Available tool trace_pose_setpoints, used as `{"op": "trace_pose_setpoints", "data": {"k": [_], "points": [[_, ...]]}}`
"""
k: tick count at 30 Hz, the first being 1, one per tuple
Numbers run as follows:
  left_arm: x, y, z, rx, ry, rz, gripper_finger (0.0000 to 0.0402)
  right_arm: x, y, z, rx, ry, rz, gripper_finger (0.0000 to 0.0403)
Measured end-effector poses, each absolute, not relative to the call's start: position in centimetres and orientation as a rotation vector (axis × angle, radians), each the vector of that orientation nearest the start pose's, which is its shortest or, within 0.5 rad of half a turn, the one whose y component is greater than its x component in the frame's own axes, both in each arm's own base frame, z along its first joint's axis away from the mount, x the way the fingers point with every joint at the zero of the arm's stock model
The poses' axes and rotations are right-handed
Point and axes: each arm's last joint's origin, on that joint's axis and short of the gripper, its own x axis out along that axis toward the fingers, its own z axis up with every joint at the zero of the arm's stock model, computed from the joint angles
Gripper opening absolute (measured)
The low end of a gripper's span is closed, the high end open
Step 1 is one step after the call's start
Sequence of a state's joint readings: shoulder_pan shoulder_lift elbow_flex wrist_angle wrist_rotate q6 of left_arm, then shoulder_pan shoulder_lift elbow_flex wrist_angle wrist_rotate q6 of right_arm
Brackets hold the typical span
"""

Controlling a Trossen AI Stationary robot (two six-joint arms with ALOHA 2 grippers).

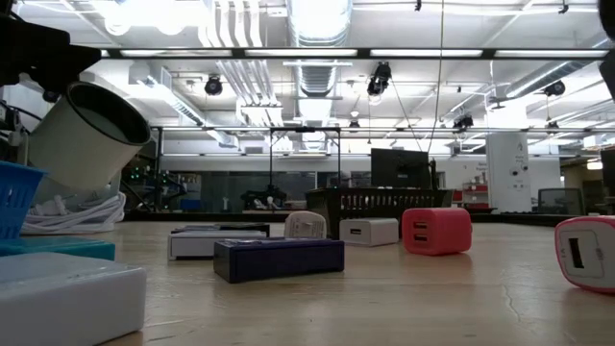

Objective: Pick & Place Office items
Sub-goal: Put the green charger adapter into the black bin

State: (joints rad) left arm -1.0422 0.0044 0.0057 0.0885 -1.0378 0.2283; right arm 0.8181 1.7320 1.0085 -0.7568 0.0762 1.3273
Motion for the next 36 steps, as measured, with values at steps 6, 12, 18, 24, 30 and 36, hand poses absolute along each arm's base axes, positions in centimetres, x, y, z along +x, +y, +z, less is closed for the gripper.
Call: {"op": "trace_pose_setpoints", "data": {"k": [6,12,18,24,30,36], "points": [[6.3,-5.9,17.2,0.151,-0.046,0.0,0.0225,20.3,20.6,17.7,0.382,1.255,-0.421,0.0137],[6.3,-5.9,17.2,0.151,-0.046,0.001,0.0225,20.0,19.1,20.5,0.26,1.003,-0.499,0.0137],[6.3,-5.9,17.2,0.15,-0.046,0.001,0.0225,19.6,16.8,22.0,0.09,0.74,-0.585,0.0137],[6.3,-5.9,17.2,0.15,-0.046,0.0,0.0225,20.2,13.9,22.3,0.135,0.686,-0.641,0.0137],[6.3,-5.9,17.2,0.151,-0.046,0.001,0.0225,21.5,11.5,21.5,0.068,0.626,-0.549,0.0141],[6.3,-5.9,17.2,0.15,-0.046,0.001,0.0225,22.5,8.6,20.1,0.082,0.559,-0.465,0.0146]]}}
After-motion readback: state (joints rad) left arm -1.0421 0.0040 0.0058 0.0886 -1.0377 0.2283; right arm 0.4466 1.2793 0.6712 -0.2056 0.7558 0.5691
